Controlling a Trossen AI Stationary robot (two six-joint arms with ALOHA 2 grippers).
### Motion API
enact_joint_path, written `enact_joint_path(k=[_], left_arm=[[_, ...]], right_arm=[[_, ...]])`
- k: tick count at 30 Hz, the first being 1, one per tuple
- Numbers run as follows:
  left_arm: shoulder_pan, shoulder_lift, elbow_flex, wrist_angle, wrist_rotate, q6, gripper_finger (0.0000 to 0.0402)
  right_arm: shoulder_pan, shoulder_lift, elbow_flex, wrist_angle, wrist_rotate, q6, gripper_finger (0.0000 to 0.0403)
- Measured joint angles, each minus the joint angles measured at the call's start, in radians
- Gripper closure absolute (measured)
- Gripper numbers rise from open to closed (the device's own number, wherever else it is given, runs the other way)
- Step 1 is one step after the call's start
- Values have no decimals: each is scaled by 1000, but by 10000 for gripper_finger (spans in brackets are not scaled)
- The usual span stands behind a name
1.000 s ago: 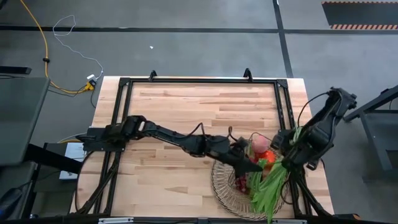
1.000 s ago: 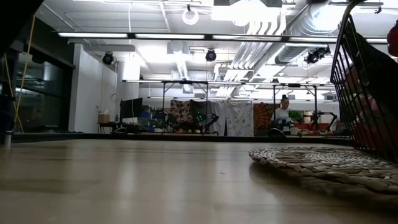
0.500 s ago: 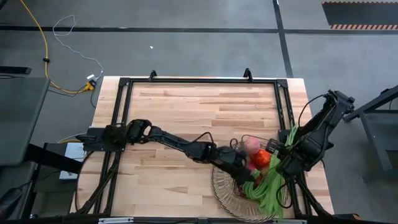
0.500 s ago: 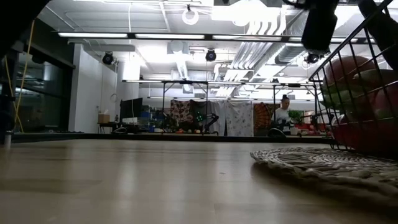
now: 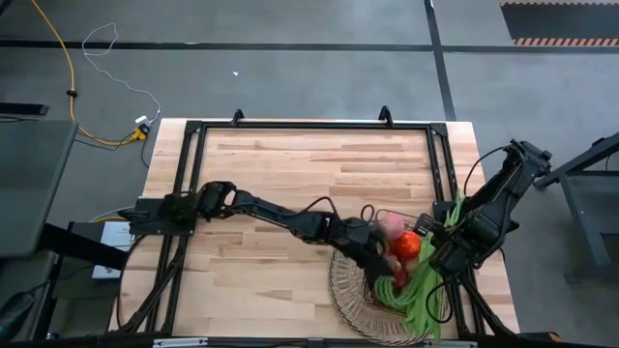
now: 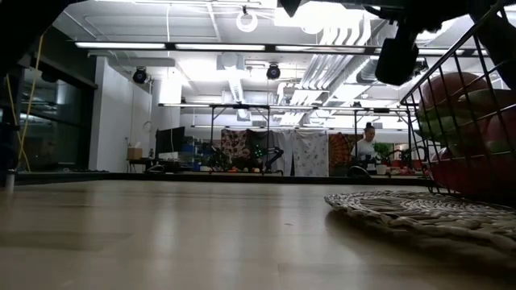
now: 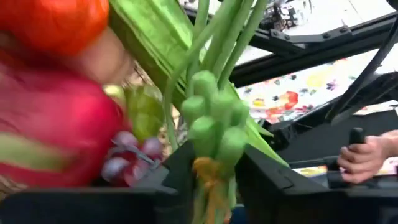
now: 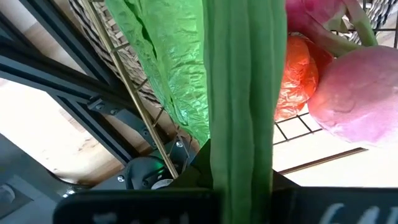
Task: Build produce basket
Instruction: Put the green beans into the wire basket
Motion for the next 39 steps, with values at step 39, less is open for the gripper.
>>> enact_joint_path(k=[39], left_arm=[[92, -413, 1, -299, 74, 485, 252]], right_arm=[[-21, 53, -1, 46, 40, -340, 402]])
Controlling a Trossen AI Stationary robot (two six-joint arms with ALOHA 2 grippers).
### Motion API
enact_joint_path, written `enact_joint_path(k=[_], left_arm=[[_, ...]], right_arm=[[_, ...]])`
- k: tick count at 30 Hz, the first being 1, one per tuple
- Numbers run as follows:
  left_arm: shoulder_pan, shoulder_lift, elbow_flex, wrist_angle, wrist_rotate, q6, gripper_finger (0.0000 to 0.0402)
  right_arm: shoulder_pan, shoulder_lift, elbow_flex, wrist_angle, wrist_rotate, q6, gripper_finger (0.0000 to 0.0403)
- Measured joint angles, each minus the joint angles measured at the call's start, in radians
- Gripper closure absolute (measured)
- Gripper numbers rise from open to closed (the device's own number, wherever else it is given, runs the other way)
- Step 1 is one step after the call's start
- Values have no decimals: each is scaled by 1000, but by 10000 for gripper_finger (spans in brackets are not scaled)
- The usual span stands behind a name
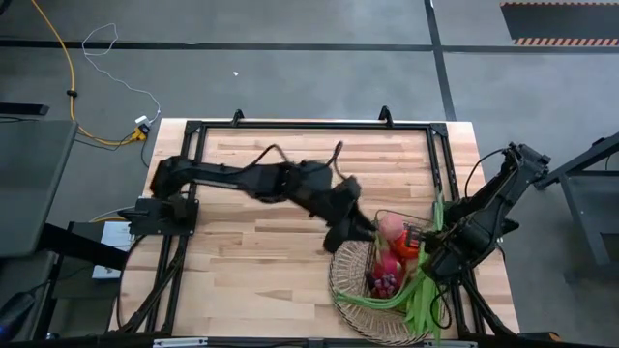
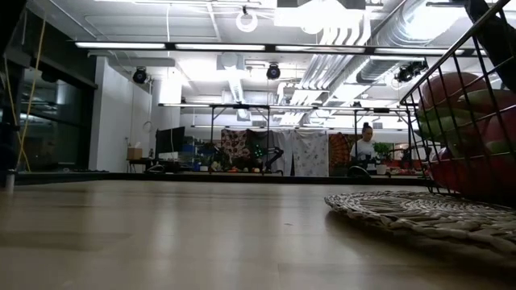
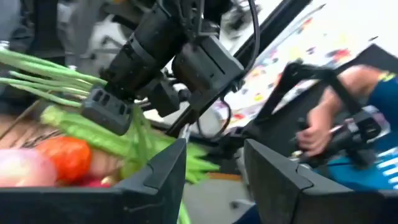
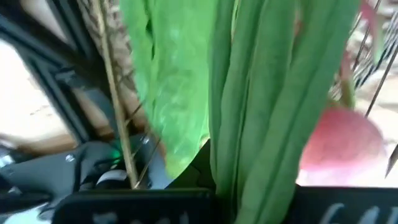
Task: Build produce basket
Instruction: Put the green beans into the wire basket
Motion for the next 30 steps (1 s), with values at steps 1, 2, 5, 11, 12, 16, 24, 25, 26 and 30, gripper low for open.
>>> enact_joint_path(k=[1, 2, 5, 11, 12, 16, 24, 25, 26, 30], left_arm=[[-24, -15, 0, -30, -43, 19, 254], [-47, -29, 0, -51, -84, 32, 255], [-113, -39, 0, -59, -188, 67, 259], [-188, -30, 1, -38, -270, 69, 261], [-191, -26, 1, -44, -279, 61, 261], [-193, -21, -1, -52, -291, 31, 261], [-179, -24, -1, -44, -293, 17, 261], [-179, -24, -1, -44, -293, 17, 261], [-177, -23, -1, -45, -293, 17, 261], [-167, -23, -1, -45, -293, 17, 261]], right_arm=[[0, 9, 0, 17, -1, -12, 402], [-2, 20, 0, 29, -7, -23, 402], [-6, 59, 0, 52, -34, -67, 402], [-8, 134, 0, 97, -91, -112, 402], [-8, 144, 0, 108, -108, -111, 402], [-8, 173, 0, 144, -149, -104, 402], [-8, 189, 0, 169, -154, 76, 374], [-8, 189, 0, 170, -155, 94, 369], [-8, 189, 0, 171, -154, 112, 363], [-8, 189, 0, 177, -154, 197, 325]])
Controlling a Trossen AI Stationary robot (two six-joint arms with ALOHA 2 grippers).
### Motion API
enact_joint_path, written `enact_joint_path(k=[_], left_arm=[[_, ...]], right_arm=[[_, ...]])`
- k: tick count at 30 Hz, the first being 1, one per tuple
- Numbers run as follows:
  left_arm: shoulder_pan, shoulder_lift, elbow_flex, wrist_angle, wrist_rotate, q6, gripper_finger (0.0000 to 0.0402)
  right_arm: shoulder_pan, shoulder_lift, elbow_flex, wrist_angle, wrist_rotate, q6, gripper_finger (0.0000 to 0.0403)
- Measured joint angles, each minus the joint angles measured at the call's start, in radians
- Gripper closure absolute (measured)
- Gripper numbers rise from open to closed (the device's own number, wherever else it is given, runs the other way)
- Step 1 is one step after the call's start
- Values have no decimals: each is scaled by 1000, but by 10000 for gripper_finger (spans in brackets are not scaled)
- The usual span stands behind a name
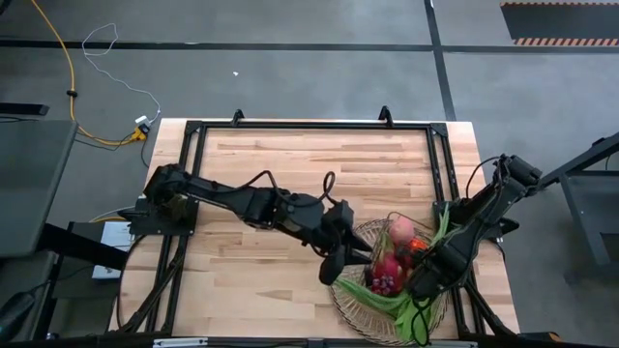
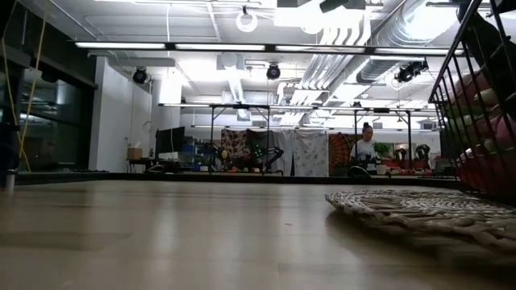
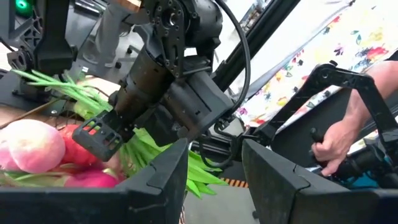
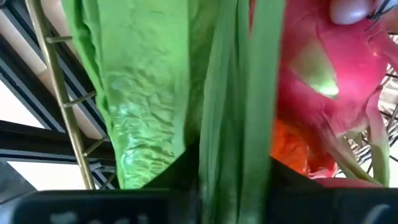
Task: Build produce basket
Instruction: Put the green beans into the wire basket, then adjust the wire basket on the table
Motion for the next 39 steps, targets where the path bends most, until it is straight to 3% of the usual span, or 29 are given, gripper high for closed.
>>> enact_joint_path(k=[11, 16, 19, 24, 28, 32, 36, 39], left_arm=[[28, 0, 0, -1, 12, -18, 261], [55, 0, 0, -4, 21, -18, 261], [83, -5, 0, -23, 79, -18, 261], [129, -45, 0, -84, 127, 0, 261], [144, -90, 1, -143, 52, 88, 261], [136, -127, 1, -146, -140, 180, 261], [122, -162, -25, -116, -290, 226, 261], [100, -189, -114, -48, -333, 225, 261]], right_arm=[[9, -2, 51, -90, 0, -2, 175], [3, -2, 124, -139, -2, 4, 163], [3, -5, 174, -192, 9, 11, 163], [-13, -89, 209, -203, 29, 191, 163], [-24, -220, 209, -157, 132, 467, 162], [-24, -365, 209, -46, 323, 725, 162], [-23, -504, 184, 53, 574, 875, 162], [-24, -618, 68, 187, 674, 912, 162]])
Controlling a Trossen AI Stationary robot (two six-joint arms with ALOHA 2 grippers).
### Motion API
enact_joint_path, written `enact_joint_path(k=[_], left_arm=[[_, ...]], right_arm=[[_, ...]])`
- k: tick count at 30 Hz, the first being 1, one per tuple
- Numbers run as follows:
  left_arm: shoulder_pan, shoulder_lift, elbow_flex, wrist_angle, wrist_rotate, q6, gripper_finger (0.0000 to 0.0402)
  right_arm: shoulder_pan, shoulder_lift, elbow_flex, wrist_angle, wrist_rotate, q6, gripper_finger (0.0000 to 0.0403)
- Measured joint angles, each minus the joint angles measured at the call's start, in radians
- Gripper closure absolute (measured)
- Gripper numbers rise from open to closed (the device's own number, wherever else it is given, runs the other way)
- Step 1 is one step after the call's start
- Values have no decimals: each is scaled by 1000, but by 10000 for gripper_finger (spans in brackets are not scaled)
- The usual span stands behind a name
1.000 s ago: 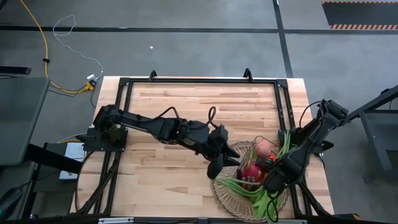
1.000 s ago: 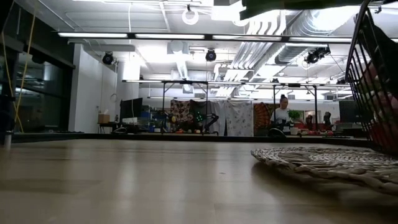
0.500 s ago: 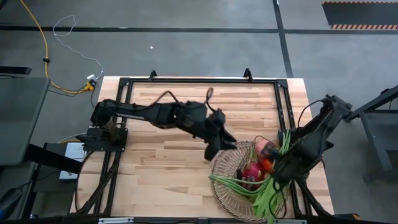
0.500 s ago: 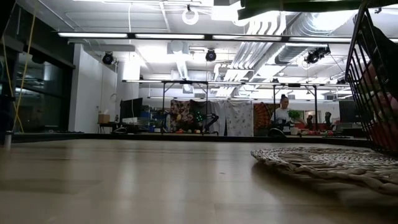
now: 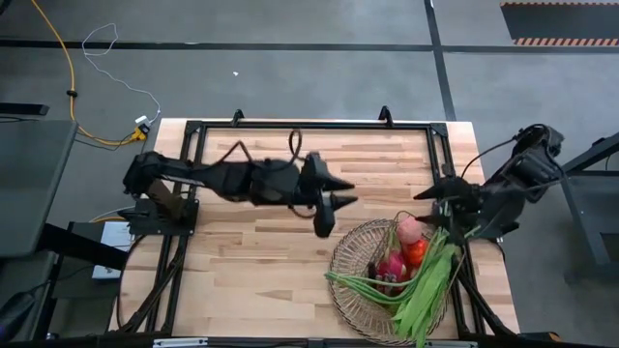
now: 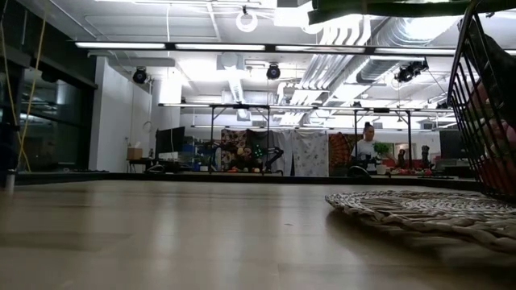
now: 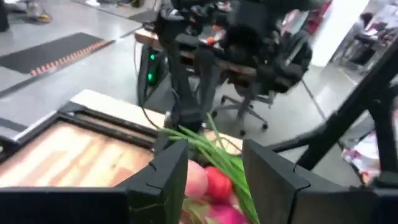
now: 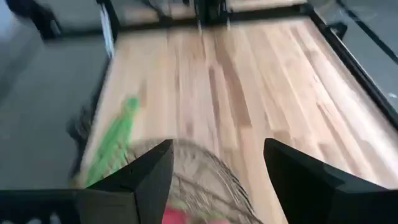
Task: Build produce basket
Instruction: Adjust the wire basket on the table
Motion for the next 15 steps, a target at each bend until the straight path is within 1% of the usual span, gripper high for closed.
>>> enact_joint_path(k=[2, 4, 6, 9, 10, 12, 15], left_arm=[[-18, -11, -79, 105, -3, -17, 261], [-40, -46, -184, 197, -5, -57, 261], [-63, -65, -292, 369, -15, -82, 261], [-100, -102, -462, 567, -80, -131, 261], [-112, -112, -512, 627, -107, -152, 261], [-133, -137, -601, 719, -169, -197, 261], [-157, -164, -696, 804, -215, -257, 261]], right_arm=[[0, -70, -103, 125, 15, 4, 162], [0, -122, -206, 245, 13, -5, 162], [0, -162, -297, 365, 12, -14, 162], [0, -197, -407, 525, 12, 1, 162], [0, -202, -432, 558, 12, 33, 162], [0, -202, -461, 568, -8, 132, 162], [0, -189, -460, 521, -102, 290, 162]])
